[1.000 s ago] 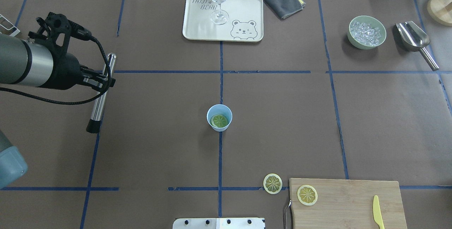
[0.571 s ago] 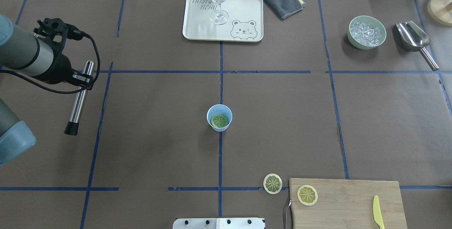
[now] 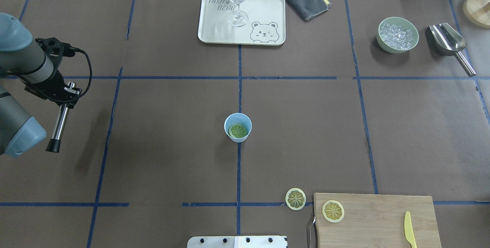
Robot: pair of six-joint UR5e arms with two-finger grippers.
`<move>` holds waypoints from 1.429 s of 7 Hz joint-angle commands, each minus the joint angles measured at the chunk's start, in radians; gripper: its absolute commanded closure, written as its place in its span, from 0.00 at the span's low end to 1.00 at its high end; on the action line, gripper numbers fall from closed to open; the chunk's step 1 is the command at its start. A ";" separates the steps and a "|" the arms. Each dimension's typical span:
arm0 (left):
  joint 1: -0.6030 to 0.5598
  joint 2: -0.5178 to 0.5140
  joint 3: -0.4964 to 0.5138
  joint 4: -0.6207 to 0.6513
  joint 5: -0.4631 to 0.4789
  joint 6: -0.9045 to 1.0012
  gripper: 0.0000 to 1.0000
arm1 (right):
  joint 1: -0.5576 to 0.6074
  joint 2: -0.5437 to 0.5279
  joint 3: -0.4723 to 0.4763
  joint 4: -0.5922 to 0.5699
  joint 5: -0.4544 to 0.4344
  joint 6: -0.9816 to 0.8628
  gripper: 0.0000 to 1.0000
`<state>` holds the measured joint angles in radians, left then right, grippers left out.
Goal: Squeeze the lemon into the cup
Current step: 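Carry the muddler back and lower it onto the table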
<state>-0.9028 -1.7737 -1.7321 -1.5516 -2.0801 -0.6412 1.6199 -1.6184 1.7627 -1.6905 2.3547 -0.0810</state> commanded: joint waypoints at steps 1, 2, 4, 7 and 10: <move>-0.028 -0.001 0.099 -0.002 -0.047 -0.003 1.00 | 0.000 0.000 0.012 0.000 0.000 0.001 0.00; -0.037 -0.001 0.111 -0.007 -0.063 -0.006 1.00 | 0.000 0.000 0.012 0.000 -0.002 0.001 0.00; -0.038 -0.003 0.112 -0.010 -0.063 -0.005 1.00 | 0.000 0.000 0.012 0.000 -0.002 0.001 0.00; -0.041 0.007 0.121 -0.012 -0.051 0.081 1.00 | 0.000 0.000 0.012 0.000 -0.003 0.001 0.00; -0.045 0.040 0.132 -0.012 -0.052 0.137 1.00 | 0.000 0.002 0.014 0.000 -0.003 0.001 0.00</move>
<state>-0.9464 -1.7452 -1.6029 -1.5632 -2.1323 -0.5126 1.6199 -1.6179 1.7758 -1.6905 2.3516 -0.0798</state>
